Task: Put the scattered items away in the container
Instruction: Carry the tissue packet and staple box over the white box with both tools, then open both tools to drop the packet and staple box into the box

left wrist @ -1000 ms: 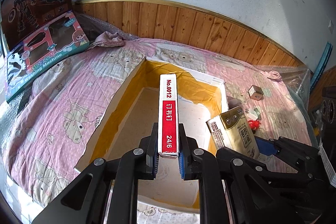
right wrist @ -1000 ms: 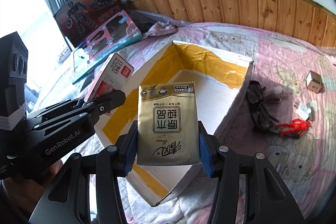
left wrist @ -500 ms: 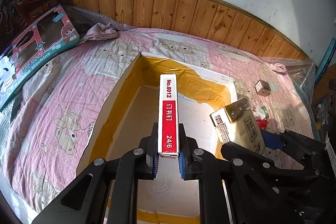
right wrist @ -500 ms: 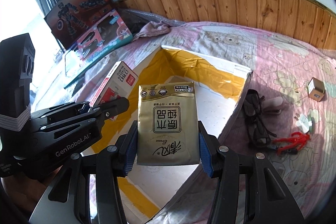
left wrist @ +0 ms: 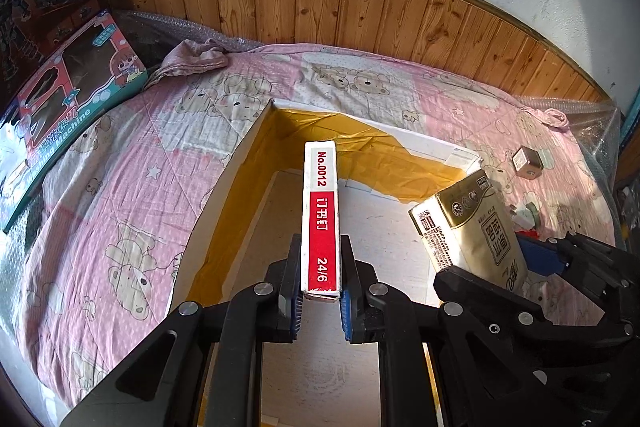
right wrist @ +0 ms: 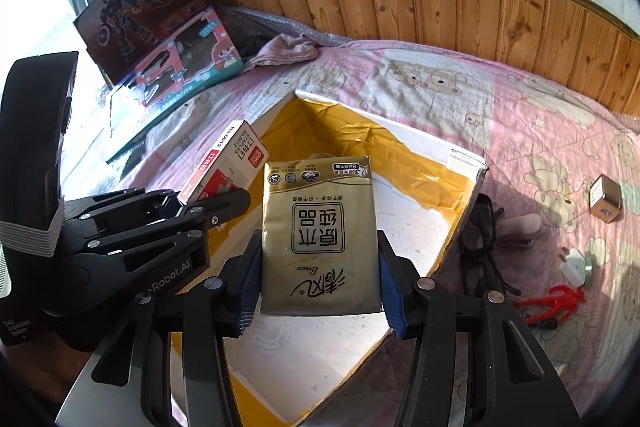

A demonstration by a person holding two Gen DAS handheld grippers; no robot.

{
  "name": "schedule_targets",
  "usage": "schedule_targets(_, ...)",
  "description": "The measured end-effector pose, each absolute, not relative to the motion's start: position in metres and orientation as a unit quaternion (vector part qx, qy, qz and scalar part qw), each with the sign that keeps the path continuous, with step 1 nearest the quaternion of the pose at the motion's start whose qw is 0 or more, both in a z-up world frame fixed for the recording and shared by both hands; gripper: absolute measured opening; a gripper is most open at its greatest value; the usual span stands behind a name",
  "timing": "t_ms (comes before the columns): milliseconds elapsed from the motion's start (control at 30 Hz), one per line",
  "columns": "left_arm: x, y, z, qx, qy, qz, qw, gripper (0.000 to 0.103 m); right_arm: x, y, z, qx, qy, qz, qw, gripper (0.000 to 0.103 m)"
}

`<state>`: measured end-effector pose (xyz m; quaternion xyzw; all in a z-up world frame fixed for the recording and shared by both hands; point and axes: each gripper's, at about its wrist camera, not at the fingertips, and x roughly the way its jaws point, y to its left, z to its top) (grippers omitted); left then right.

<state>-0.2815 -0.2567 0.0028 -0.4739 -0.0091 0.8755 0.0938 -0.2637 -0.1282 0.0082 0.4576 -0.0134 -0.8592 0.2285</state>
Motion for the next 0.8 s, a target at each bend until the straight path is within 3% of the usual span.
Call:
schedule_targets(533, -0.322, -0.248, -0.035, -0.528, -0.059, 0.841, 0.099, 0.016, -0.291, -0.141, -0.021, 0.468, 0.065, -0.854, 0.216, 0.056)
schedule_targets(600, -0.330, -0.249, -0.044, -0.542, -0.076, 0.830, 0.112, 0.022, -0.293, -0.141, -0.024, 0.469, 0.063, -0.856, 0.209, 0.056)
schedule_targets(667, -0.334, -0.252, -0.049, -0.544, -0.079, 0.830, 0.099, 0.040, -0.291, -0.140, -0.025, 0.468, 0.057, -0.857, 0.209, 0.057)
schedule_targets(800, -0.330, -0.261, -0.042, -0.530, -0.087, 0.838, 0.097, 0.040, -0.277, -0.129, -0.017, 0.453, 0.023, -0.865, 0.214, 0.057)
